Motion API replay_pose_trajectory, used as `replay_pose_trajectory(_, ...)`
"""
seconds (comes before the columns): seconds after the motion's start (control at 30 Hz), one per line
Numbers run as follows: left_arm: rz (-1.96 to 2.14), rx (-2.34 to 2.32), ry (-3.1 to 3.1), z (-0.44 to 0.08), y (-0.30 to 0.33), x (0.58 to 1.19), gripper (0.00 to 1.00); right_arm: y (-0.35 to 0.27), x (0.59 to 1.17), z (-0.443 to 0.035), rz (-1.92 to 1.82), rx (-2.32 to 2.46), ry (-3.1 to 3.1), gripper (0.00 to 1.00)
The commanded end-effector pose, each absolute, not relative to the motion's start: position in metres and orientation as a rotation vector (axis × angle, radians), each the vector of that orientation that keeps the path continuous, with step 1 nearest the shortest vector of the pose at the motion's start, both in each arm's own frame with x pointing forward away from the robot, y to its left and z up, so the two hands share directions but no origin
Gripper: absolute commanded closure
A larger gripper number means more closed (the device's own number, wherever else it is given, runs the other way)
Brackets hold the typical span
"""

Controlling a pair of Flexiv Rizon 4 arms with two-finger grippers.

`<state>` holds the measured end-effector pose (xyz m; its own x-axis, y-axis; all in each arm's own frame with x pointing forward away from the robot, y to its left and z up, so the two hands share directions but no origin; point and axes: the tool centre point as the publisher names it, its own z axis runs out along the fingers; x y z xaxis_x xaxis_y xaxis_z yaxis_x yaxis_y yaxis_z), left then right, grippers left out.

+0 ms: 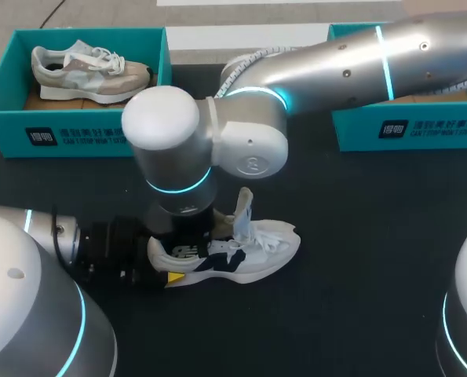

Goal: Take the shoe out of the shoebox, open the shoe tongue, remove and reinsert the insole, then place the shoe into the shoebox

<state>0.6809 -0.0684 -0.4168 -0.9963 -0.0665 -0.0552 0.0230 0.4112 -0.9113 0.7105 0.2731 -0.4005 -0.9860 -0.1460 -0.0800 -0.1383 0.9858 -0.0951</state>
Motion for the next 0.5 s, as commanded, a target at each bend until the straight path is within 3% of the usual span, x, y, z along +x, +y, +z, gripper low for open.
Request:
replay_pose_trajectory(0.03, -1.657, -0.036, 2.570, -0.418, -0.068, 0.679, 1.00, 0.277, 0.702, -0.422, -0.121, -0.214, 3.066, 1.00)
replay_pose_trajectory(0.5, -1.657, -0.036, 2.570, -0.418, -0.068, 0.679, 1.00, 0.258, 0.683, -0.384, -0.170, -0.166, 3.076, 1.00)
